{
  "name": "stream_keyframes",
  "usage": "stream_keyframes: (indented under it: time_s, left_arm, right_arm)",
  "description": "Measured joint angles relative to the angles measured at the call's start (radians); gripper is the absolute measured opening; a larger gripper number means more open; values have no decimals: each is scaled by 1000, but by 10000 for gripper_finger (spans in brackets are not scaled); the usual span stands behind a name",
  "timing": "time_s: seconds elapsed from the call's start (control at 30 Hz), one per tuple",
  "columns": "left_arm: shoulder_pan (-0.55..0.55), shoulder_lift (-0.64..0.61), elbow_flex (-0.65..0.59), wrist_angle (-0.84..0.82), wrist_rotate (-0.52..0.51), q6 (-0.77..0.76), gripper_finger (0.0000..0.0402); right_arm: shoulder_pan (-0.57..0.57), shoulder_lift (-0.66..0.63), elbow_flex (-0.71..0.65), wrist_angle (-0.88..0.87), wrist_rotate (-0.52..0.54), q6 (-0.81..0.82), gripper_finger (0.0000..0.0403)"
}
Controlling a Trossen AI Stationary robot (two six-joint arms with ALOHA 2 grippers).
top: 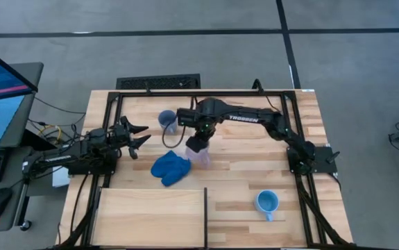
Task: Stack small to large cups/mugs on shelf
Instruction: Move the violet mug from the top right to the center on the table
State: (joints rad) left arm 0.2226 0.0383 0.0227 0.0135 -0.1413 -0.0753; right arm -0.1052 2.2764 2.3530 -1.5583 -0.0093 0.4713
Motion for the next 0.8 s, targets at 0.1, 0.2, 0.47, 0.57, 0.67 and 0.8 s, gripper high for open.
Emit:
stream_keyframes:
  time_s: [0.1, 0.2, 0.47, 0.57, 0.67, 0.8]
  left_arm:
    - [0, 1, 0, 0, -2, 0, 180]
    - [0, 0, 0, 0, -2, 0, 180]
    - [0, 0, 0, 0, -2, 0, 180]
    - [0, 0, 0, 0, -2, 0, 180]
    - [0, 0, 0, 0, -2, 0, 180]
    - [0, 0, 0, 0, -2, 0, 180]
  right_arm:
    - [-22, -14, 3, -23, -6, 3, 23]
    - [-42, -23, 1, -6, -21, -1, 23]
    - [-98, -13, 0, -13, -16, -8, 23]
    - [-114, -11, 0, -12, -15, -5, 23]
    - [-120, -11, 0, -12, -16, 11, 23]
    - [-108, -11, 0, -12, -17, 14, 23]
